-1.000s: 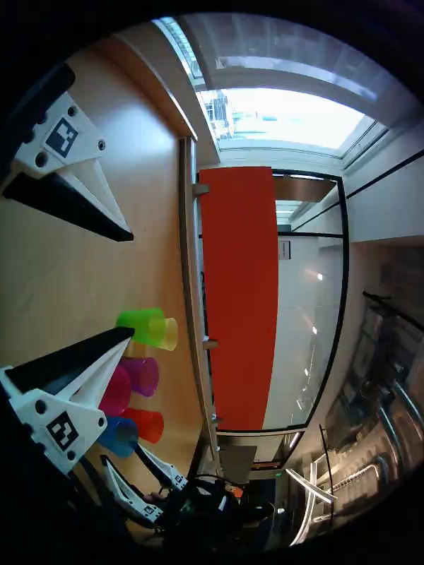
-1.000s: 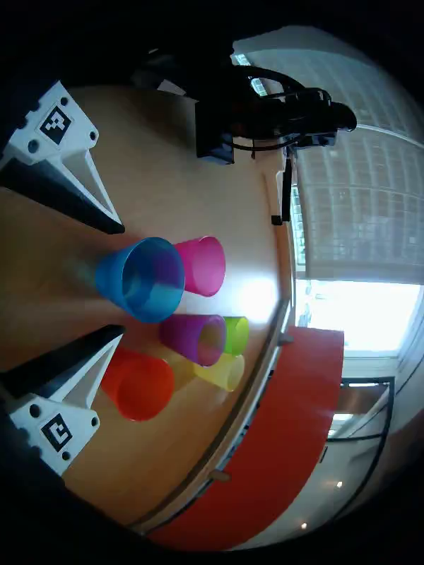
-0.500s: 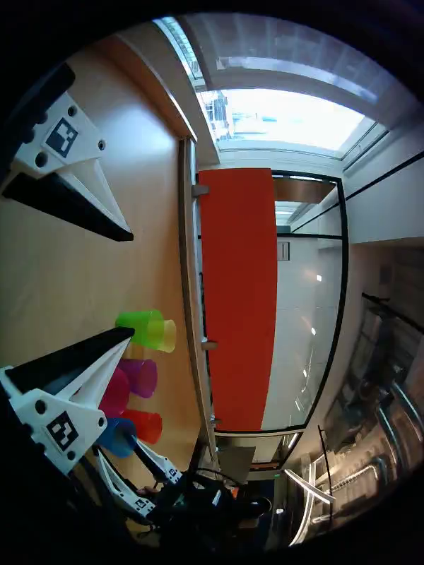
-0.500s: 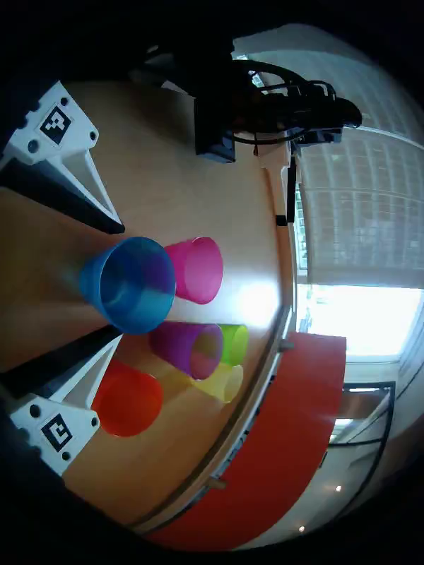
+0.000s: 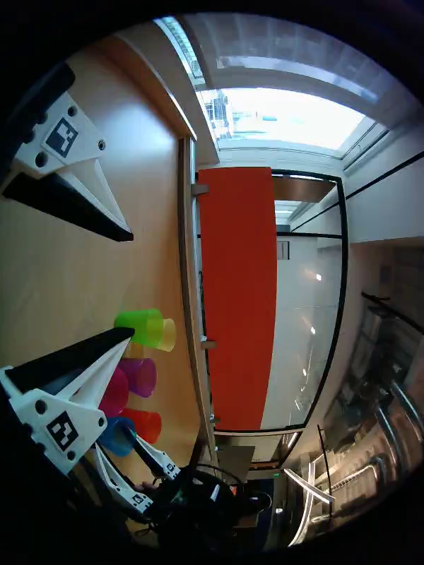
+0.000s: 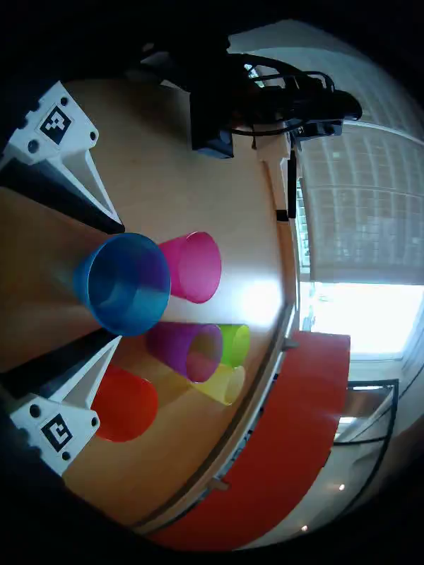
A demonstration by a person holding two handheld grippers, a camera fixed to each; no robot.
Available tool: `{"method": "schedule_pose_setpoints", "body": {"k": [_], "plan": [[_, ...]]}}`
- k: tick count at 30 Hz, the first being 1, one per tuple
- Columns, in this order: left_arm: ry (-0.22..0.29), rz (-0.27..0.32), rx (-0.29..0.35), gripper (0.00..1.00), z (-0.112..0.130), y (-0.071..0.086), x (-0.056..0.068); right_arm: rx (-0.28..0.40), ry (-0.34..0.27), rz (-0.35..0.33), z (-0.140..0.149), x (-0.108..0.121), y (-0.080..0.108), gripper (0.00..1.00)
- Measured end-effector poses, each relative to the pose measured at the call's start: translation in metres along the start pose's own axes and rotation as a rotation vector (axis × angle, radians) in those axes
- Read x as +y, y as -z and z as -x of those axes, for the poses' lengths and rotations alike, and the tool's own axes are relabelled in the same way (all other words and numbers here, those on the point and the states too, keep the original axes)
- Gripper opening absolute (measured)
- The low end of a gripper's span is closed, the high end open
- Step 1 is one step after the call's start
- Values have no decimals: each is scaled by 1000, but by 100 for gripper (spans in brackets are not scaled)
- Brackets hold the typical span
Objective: Pour water
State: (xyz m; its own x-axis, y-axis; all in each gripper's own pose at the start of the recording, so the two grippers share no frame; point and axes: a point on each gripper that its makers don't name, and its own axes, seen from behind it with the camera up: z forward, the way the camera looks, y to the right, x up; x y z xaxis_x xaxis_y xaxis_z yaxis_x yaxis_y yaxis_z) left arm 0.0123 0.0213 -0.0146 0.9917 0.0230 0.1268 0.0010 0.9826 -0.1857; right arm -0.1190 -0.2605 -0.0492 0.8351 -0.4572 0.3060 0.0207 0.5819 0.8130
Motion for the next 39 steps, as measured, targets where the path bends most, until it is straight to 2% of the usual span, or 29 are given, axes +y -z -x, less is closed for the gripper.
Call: {"method": "schedule_pose_setpoints", "body": {"k": [9,16,23,32,39], "plan": [[-2,0,0,90,0,0,0,-17,2,5,-1,1,-5,100],[4,-2,-1,89,3,-1,-1,-17,-10,17,-1,4,-7,90],[-2,-4,-2,90,4,-1,-1,-10,-10,20,0,3,-7,89],[-6,-3,-3,89,3,-2,-1,13,-24,30,0,2,-6,89],[-13,3,-8,89,3,-4,0,59,-40,50,-7,3,4,89]]}}
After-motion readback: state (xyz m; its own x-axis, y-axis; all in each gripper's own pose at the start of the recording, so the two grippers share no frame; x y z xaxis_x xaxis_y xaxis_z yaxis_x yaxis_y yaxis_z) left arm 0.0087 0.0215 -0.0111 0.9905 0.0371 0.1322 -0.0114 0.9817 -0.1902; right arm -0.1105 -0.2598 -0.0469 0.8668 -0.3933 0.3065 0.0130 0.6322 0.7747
